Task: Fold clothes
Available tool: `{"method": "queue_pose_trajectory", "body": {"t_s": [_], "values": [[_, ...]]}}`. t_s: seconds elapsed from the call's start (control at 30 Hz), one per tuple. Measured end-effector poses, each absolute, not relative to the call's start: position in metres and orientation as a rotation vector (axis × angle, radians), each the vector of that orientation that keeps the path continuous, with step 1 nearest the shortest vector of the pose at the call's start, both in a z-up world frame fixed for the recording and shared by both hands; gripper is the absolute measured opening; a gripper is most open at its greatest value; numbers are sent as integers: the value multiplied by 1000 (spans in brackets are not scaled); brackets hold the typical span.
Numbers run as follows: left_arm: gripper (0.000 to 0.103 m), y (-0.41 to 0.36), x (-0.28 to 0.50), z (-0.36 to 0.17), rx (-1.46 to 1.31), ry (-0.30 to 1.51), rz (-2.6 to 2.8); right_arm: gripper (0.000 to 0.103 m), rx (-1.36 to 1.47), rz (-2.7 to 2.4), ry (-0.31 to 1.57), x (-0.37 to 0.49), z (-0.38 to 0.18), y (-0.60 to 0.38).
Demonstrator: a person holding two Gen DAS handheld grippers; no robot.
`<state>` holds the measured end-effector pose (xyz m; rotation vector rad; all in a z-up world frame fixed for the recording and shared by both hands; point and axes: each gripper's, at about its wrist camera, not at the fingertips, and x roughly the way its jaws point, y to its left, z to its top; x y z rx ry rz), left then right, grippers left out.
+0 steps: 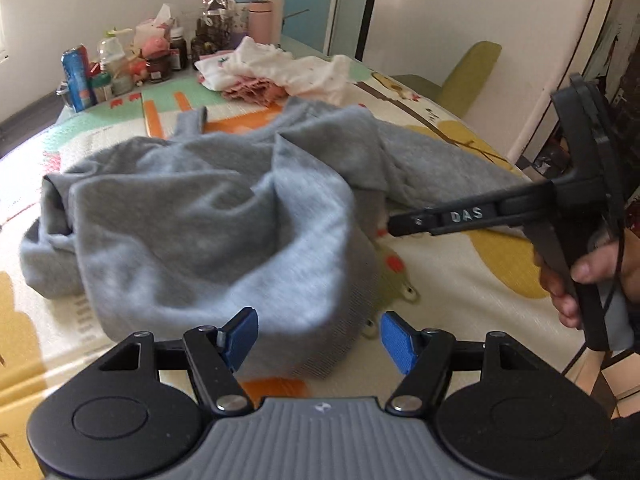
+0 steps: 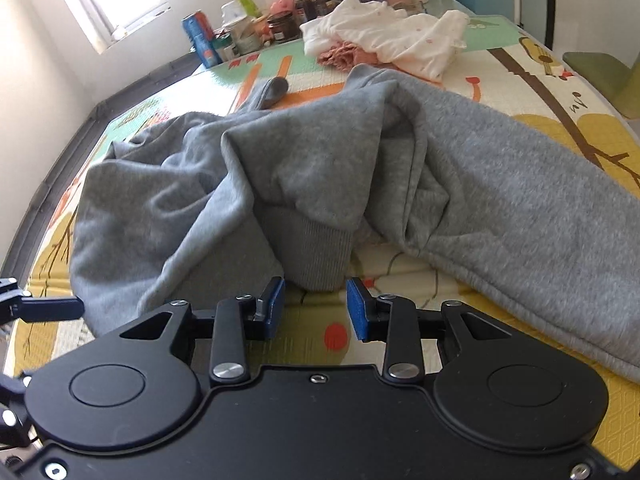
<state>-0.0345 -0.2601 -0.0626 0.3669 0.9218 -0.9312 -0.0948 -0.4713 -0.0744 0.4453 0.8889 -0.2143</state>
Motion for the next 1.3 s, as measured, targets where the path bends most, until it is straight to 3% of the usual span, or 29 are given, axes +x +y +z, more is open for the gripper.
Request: {"method": "queue_pose_trajectory", "body": {"t_s": [0.7,1.13,1.23,1.3], "values": [[87,-296,-92,-123,593,652,-755,39,418,-175,925,-93,-100,-479],[87,-302,-77,-140,587,688,-616,43,534,-161,898,-59,-109,-502],[83,-299,-74,-140,563,701,-608,43,550,-160,894,-53,-111,-504],[73,-296,-72,-138,549,708,-598,40,562,-151,887,-50,-113,-506]]}}
